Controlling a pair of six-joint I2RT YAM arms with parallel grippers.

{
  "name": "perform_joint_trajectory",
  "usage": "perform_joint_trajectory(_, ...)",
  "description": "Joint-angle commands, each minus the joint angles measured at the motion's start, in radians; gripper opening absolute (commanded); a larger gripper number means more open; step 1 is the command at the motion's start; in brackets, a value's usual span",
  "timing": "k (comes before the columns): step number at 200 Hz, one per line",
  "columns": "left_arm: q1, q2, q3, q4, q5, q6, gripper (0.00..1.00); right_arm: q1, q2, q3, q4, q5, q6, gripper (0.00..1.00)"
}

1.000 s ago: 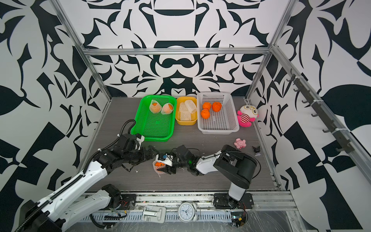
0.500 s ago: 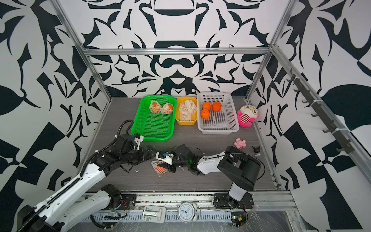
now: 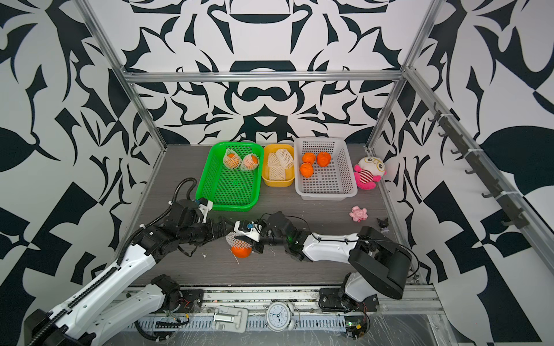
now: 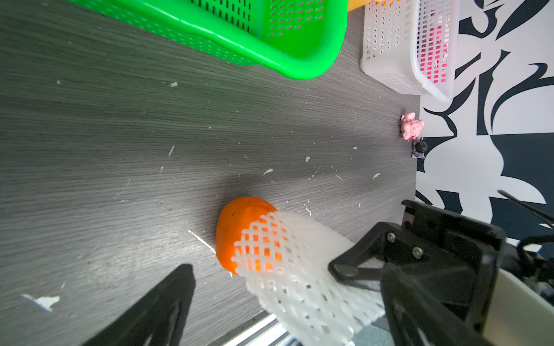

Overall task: Remove foam nets from oranges
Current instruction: Remove the foam net from the orange, then place the foam net into the storage box.

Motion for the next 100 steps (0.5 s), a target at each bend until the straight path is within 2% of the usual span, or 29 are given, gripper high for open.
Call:
perform_joint_trajectory(1,0.006,-0.020,0.034,-0.019,0.000,0.006,0.99,-0.032,-0.067,0.053,-0.073,0.029,-0.035,0.14)
perform_joint_trajectory(35,0.009,-0.006,0.028,0.001,0.007,0.009,0.99,-0.190,-0.058,0.139,-0.100,-0.078,0.100,0.00)
perform_joint_trajectory(100,0.033,0.070,0.052,0.045,0.040,0.046,0.99,-0.447,0.052,0.335,-0.174,-0.097,0.238,0.00)
